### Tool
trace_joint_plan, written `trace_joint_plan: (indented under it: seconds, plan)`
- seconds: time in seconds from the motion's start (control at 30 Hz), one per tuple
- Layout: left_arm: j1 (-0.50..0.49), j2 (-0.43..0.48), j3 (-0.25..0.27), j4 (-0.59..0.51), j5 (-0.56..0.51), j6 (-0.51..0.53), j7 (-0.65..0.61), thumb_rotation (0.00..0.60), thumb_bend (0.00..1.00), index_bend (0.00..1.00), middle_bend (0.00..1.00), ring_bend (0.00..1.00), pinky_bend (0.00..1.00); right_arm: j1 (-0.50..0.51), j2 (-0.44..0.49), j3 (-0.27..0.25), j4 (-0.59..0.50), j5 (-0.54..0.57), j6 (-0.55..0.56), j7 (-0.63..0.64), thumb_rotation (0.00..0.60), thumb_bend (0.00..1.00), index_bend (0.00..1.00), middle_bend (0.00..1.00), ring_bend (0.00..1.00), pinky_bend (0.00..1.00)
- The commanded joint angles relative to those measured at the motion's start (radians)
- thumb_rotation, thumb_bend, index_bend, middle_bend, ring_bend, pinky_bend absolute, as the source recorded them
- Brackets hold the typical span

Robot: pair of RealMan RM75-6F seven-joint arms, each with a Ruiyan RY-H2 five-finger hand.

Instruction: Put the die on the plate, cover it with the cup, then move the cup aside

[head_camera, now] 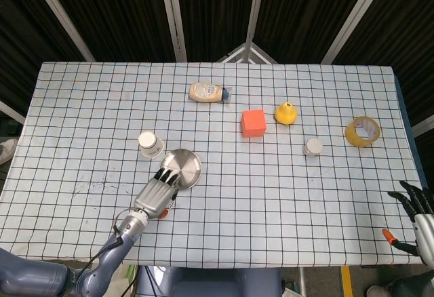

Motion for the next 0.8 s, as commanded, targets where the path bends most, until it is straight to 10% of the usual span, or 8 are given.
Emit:
trace_joint_plan:
  seconds: [0.03, 0.8]
  plan:
    - [-0.002, -0.003, 0.002, 0.004, 0.000, 0.001, -0.001, 0.600, 0.37, 0.45, 0.08, 0.00, 0.00, 0.001, -0.001, -0.001, 0.001, 0.000, -0.002, 0.001, 0.600, 0.23, 0.23, 0.09, 0.09, 0.00]
    - [-0.013, -0.039, 0.017, 0.052, 0.014, -0.004, -0.014, 0.600, 0.37, 0.50, 0.08, 0.00, 0.00, 0.003, -0.005, -0.001, 0.014, 0.007, -0.010, 0.018, 0.600, 0.23, 0.23, 0.09, 0.09, 0.00]
